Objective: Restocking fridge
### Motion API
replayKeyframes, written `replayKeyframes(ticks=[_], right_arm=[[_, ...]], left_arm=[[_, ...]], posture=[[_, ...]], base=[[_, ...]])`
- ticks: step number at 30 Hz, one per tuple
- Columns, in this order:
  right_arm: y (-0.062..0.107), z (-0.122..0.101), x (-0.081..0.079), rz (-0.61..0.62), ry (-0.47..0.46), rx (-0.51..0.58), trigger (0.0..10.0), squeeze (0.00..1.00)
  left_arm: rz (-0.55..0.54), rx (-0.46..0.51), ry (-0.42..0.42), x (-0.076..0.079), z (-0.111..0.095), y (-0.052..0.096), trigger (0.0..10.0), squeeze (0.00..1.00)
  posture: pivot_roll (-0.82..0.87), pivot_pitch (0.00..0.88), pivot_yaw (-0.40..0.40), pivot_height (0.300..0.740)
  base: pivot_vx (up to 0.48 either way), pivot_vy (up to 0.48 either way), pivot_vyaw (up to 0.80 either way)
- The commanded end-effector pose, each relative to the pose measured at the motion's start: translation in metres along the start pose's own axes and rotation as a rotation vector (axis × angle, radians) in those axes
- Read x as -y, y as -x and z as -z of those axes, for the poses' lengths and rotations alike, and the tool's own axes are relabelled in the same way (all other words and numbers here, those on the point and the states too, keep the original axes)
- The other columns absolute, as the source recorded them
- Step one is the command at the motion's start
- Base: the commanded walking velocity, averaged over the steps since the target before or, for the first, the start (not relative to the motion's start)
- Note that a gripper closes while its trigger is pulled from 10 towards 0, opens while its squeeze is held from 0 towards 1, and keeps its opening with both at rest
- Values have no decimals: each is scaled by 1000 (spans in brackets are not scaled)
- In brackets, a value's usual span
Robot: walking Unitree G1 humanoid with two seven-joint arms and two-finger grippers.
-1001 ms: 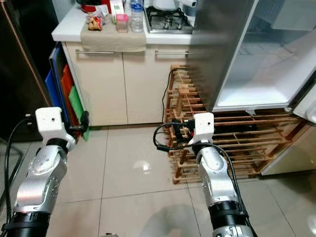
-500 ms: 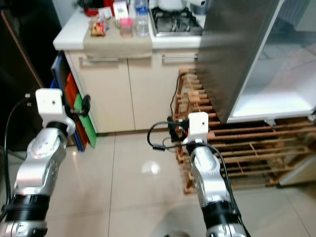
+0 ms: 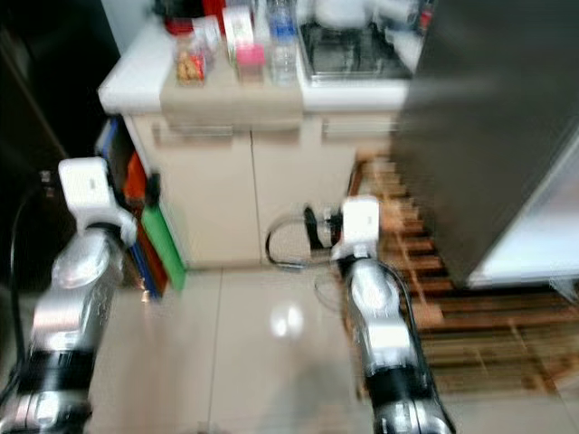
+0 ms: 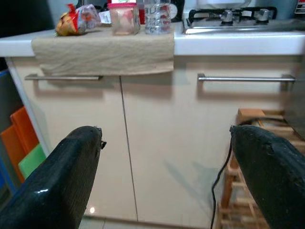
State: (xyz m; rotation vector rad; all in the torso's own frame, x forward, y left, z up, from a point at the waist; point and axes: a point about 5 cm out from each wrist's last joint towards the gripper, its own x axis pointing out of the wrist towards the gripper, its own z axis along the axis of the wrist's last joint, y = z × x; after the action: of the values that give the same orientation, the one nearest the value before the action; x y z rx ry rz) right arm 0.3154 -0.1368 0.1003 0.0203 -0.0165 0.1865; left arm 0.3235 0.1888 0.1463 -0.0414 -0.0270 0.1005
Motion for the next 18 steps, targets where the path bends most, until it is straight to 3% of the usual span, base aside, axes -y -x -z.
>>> replayKeyframes(ticks=[1, 11, 12, 13, 18], right_arm=[[0, -7, 7, 11, 7, 35, 10000, 1000], [0, -5, 8, 40, 71, 15, 10000, 969], [0, -5, 9, 42, 73, 16, 10000, 369], [-1, -6, 10, 48, 82, 18, 10000, 0], [-1, -9, 12, 60, 86, 35, 10000, 0]], left_arm=[[10, 5, 3, 7, -3, -2, 10000, 1000], [16, 34, 9, 8, -10, -6, 10000, 1000], [21, 34, 9, 9, -11, -6, 10000, 1000], [29, 36, 5, 11, -11, -7, 10000, 1000], [43, 39, 0, 14, -11, -7, 10000, 1000]], posture=[[-59, 0, 43, 740], [-63, 0, 40, 740], [-64, 0, 40, 740], [-64, 0, 40, 740], [-68, 0, 43, 740]], base=[[480, 0, 0], [480, 0, 0], [480, 0, 0], [480, 0, 0], [480, 0, 0]])
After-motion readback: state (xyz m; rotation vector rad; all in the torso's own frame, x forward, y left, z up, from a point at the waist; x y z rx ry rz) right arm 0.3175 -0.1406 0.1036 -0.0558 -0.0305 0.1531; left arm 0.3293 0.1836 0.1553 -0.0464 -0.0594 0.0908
